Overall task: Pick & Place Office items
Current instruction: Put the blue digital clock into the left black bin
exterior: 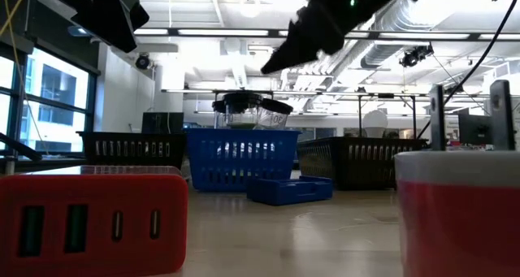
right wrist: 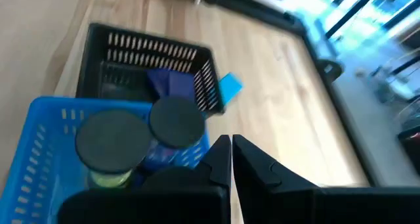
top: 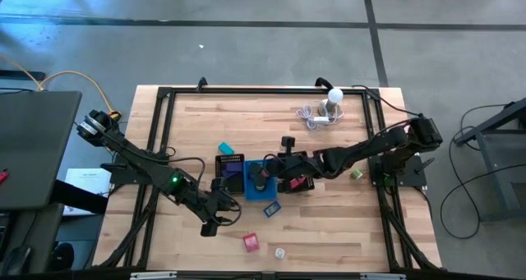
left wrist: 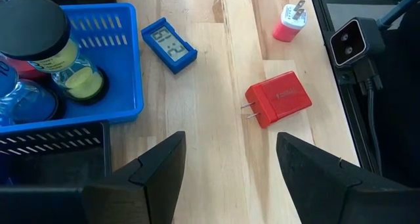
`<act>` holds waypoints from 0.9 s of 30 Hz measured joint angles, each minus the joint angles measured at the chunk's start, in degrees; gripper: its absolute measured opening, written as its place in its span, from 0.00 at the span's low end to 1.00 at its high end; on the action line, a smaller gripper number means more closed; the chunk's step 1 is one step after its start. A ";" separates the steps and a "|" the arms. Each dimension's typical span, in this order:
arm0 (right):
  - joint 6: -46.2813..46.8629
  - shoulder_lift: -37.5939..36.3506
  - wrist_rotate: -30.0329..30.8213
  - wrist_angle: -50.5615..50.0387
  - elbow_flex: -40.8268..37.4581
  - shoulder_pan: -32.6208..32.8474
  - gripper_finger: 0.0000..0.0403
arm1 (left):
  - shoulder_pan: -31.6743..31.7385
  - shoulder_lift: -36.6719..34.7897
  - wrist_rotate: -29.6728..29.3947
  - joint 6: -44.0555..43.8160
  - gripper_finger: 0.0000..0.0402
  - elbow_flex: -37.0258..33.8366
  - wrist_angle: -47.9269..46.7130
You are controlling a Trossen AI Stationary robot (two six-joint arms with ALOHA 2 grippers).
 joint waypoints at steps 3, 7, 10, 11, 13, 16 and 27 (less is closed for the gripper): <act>-2.77 -1.84 3.70 0.04 0.02 1.45 0.01 | 0.00 0.00 0.22 -0.06 0.58 0.00 0.18; -4.62 -4.91 9.37 -0.42 0.02 3.52 0.01 | 0.00 0.00 1.62 -0.03 0.58 0.00 0.68; -5.09 -7.68 11.72 -1.66 0.05 5.53 0.03 | -0.11 0.00 1.64 -0.06 0.58 0.00 1.07; -5.07 -8.51 12.05 -2.01 0.06 6.28 0.04 | -0.16 0.02 1.64 -0.06 0.58 -0.02 1.07; -4.65 -10.37 12.29 -4.36 0.03 8.01 0.07 | -0.42 0.62 1.62 -0.06 0.58 -0.02 1.52; -1.39 -12.56 12.34 -6.35 0.05 10.19 0.15 | -1.02 2.00 1.67 -0.04 0.58 -0.04 3.30; 14.78 -17.10 19.61 -18.20 0.02 17.97 0.52 | -0.08 4.81 1.70 -0.04 0.58 -0.04 5.90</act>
